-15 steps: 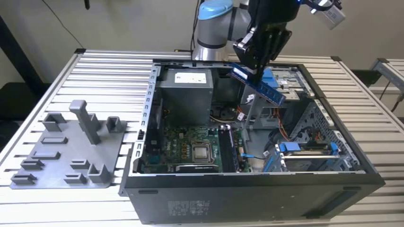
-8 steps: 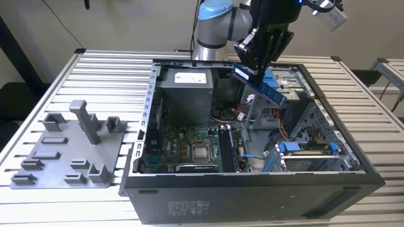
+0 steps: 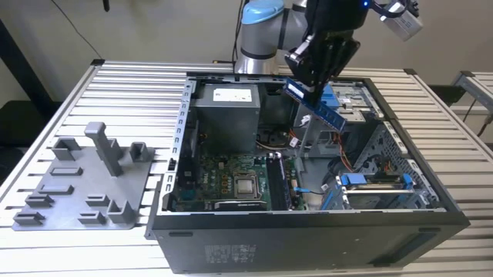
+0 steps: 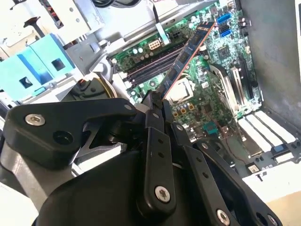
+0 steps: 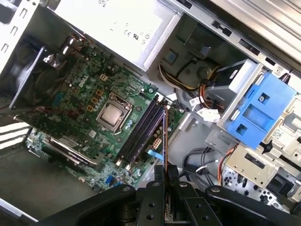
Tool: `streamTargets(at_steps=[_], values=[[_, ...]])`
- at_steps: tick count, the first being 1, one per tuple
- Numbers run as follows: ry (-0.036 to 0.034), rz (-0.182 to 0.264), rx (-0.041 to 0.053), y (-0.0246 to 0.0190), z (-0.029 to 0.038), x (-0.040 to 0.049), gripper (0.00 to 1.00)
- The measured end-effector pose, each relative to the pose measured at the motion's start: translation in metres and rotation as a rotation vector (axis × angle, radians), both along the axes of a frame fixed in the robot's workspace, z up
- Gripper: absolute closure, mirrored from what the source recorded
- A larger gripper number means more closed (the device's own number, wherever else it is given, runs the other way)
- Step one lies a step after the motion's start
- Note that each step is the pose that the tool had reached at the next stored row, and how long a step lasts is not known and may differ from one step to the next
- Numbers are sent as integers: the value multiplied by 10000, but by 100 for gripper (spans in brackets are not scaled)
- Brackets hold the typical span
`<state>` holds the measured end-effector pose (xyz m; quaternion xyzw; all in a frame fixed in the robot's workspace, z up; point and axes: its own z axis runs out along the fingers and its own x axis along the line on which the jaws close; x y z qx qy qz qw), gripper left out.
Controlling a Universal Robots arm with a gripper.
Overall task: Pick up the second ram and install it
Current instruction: 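Insert the second ram into the second slot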
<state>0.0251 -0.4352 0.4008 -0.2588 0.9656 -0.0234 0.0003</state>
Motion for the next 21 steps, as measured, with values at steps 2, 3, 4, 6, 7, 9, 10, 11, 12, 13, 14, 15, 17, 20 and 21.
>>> streamTargets(at_steps=[2,3,4,6,7,9,10,11,12,13,14,15,17,20,21], values=[[0,-258,0,0,-5,0,86],[0,-385,0,0,-7,0,86],[0,-514,-1,0,-9,0,86],[0,-767,-1,0,-14,0,86],[0,-897,-1,-1,-16,0,86],[0,-1147,0,-1,-21,0,86],[0,-1273,-1,-1,-23,0,86],[0,-1398,-1,-1,-25,0,86],[0,-1522,0,-1,-28,0,86],[0,-1658,0,-1,-30,0,86],[0,-1781,-1,-2,-32,0,86],[0,-1905,-1,-2,-34,0,86],[0,-2152,0,-2,-39,0,86],[0,-2523,0,-2,-46,0,86],[0,-2657,0,-2,-49,0,86]])
